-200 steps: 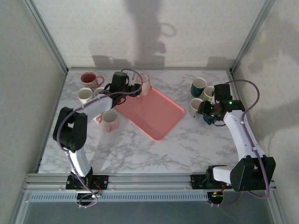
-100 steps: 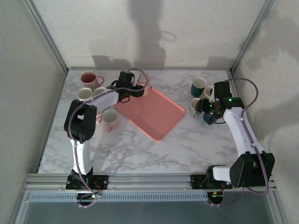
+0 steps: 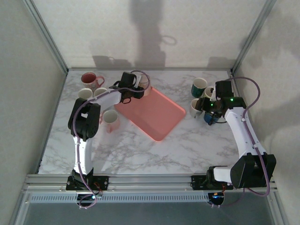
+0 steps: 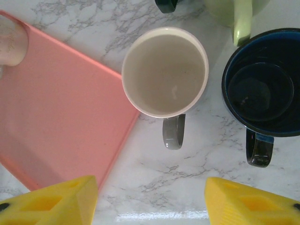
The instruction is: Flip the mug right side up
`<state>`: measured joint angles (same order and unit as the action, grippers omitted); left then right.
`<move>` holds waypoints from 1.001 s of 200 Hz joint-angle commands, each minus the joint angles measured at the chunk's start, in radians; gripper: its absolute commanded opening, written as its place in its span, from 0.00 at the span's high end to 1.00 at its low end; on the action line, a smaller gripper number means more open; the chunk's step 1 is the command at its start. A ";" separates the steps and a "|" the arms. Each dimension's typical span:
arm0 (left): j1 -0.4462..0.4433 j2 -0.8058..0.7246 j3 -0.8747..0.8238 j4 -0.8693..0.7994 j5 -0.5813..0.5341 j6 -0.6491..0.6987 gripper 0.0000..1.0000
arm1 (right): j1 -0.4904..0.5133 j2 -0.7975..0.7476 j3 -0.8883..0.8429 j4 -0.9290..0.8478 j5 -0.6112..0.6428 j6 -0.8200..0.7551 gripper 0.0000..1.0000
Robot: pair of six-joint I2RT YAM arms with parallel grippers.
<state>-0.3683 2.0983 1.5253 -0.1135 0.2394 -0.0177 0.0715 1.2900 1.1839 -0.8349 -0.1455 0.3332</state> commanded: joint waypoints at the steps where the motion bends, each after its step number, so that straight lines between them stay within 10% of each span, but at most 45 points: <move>1: 0.008 0.021 0.033 -0.001 -0.013 0.022 0.69 | -0.007 -0.023 0.037 -0.015 -0.028 0.018 0.37; 72: 0.000 -0.087 -0.030 0.037 -0.011 0.077 1.00 | -0.006 -0.061 0.002 0.019 -0.072 0.043 0.37; 200: -0.049 -0.325 -0.089 0.019 0.053 0.033 1.00 | -0.005 -0.148 -0.066 0.102 -0.269 0.059 0.37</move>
<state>-0.4110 1.9018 1.4357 -0.1936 0.2447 0.0441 0.0715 1.1835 1.1500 -0.7849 -0.3080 0.3820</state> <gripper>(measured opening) 0.196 0.631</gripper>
